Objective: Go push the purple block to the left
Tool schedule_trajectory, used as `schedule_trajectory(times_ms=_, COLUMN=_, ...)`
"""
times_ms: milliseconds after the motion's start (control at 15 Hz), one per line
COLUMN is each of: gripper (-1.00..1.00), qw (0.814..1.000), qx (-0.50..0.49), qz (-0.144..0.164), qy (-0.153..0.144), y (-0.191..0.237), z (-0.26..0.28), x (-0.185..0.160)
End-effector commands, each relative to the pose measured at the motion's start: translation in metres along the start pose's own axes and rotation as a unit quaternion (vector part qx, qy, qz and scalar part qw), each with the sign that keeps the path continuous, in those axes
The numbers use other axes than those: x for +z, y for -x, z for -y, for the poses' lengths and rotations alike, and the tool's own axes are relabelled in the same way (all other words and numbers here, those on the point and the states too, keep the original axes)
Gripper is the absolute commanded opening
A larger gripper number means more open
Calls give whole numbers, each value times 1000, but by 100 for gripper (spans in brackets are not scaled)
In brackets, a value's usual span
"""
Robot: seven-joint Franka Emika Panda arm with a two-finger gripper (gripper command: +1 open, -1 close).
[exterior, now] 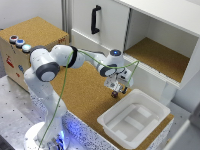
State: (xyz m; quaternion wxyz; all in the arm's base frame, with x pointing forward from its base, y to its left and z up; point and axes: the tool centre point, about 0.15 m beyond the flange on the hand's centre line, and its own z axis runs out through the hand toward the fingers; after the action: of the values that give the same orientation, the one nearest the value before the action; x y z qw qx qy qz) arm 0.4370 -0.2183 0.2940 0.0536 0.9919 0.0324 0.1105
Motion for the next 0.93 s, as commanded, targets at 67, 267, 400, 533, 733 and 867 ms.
schedule_trajectory(times_ms=67, gripper=-100, qw=999, qx=27, qz=38, qy=-12, y=0, z=-6, x=39)
schedule_trajectory(times_ms=267, gripper=-100, qw=996, qx=60, qz=43, qy=-47, y=-1, z=-9, x=57)
schedule_trajectory(times_ms=400, gripper=-100, qw=995, qx=67, qz=50, qy=-48, y=-2, z=-8, x=69)
schedule_trajectory(times_ms=533, gripper=-100, qw=995, qx=67, qz=59, qy=-49, y=-1, z=-6, x=74)
schedule_trajectory(times_ms=733, gripper=-100, qw=994, qx=67, qz=67, qy=-45, y=1, z=-3, x=77)
schedule_trajectory(times_ms=867, gripper=-100, qw=994, qx=62, qz=78, qy=-42, y=7, z=4, x=81)
